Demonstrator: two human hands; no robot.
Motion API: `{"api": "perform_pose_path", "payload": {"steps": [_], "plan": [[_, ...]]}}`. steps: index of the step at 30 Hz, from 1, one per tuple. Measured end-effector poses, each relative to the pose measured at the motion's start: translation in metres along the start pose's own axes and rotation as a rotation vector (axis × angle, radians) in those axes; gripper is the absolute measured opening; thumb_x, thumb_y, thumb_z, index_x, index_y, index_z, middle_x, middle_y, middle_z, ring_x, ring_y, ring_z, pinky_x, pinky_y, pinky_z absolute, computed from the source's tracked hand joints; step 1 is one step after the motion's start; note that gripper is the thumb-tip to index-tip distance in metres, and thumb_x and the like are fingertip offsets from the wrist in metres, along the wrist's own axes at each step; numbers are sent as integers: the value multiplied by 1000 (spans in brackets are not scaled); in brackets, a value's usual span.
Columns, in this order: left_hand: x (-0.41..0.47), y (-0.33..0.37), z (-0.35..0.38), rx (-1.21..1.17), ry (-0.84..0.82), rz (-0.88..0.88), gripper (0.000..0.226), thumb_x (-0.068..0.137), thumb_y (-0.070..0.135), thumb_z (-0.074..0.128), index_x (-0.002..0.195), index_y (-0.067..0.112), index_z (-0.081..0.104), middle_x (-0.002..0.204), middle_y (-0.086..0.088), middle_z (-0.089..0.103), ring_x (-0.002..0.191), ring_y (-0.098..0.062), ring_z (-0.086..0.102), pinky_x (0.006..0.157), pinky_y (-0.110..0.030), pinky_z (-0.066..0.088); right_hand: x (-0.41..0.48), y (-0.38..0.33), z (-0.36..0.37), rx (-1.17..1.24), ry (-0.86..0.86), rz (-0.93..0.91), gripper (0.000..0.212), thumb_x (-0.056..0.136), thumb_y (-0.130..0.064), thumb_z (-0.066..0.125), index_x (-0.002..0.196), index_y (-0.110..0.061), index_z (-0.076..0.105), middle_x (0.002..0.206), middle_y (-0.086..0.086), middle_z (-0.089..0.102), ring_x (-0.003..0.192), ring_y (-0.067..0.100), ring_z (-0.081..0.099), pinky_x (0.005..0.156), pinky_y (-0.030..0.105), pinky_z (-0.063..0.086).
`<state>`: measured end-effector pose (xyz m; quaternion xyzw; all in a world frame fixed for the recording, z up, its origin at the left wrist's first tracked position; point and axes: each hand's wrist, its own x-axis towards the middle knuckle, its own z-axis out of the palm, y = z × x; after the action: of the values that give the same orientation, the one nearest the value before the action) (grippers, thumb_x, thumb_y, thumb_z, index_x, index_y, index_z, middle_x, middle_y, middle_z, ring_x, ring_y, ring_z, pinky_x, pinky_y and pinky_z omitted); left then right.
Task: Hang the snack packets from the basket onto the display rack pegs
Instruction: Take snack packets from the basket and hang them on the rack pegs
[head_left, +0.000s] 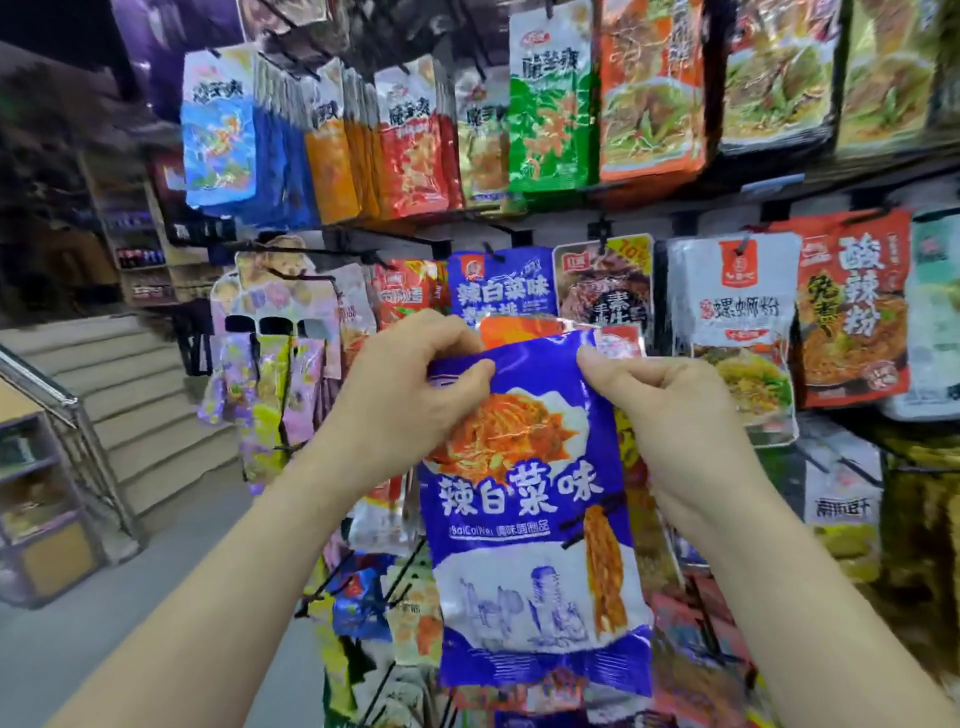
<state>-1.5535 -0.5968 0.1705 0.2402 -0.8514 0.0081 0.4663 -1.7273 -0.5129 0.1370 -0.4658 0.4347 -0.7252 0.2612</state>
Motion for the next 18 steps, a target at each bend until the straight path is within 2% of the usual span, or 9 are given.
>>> {"api": "perform_pose_path", "payload": {"steps": [3,5,8,10,12,15,16,18], "plan": [[-1,-14,5,53,61,30,13,83,32,56,82,20,60,70,10,59,70,-9,52,61,-21,40,-3,5,7,4,15,-10,24,89,-21,66,70,-14,79,74,5,76,68,16,72,68,30,59],[-5,-14,12,9,85,38,11,84,32,55,82,21,56,66,12,56,65,-4,53,56,-17,39,-8,9,2,-36,67,-35,26,88,-21,67,65,-17,78,71,2,75,67,12,70,65,24,56],[-13,-3,32,-262,63,-29,8,80,29,55,76,24,51,54,12,49,50,0,42,49,-10,30,-22,13,-23,-93,187,-47,23,78,-31,72,60,-16,76,68,-1,73,65,10,64,66,23,50],[-21,11,51,-585,-65,-125,14,77,34,58,73,22,53,48,11,48,42,-1,32,42,-15,27,-38,14,-49,-154,251,-39,22,64,-40,75,63,-18,77,67,-2,72,66,9,62,71,26,48],[-34,28,74,-829,-229,-185,9,75,35,64,74,28,59,46,8,49,40,-4,32,39,-16,25,-59,11,-80,-227,286,-39,18,54,-37,81,66,-24,77,68,-6,71,66,7,61,73,28,48],[-61,59,110,-988,-449,-167,6,75,34,65,73,30,61,43,8,45,38,-1,31,39,-12,24,-98,3,-132,-338,292,-25,25,53,-16,86,72,-28,76,71,-10,68,66,5,58,64,21,48],[-71,69,123,-1004,-517,-133,9,76,35,64,74,28,61,43,8,41,37,1,29,38,-10,24,-114,1,-151,-380,318,-16,29,54,-12,86,75,-29,75,74,-10,69,68,5,59,63,21,49],[-89,95,146,-1045,-586,-136,10,77,36,64,76,26,62,44,8,39,36,0,28,38,-9,23,-145,-5,-187,-479,401,-17,30,60,-10,80,79,-33,74,81,-12,70,76,7,61,70,28,51]]}}
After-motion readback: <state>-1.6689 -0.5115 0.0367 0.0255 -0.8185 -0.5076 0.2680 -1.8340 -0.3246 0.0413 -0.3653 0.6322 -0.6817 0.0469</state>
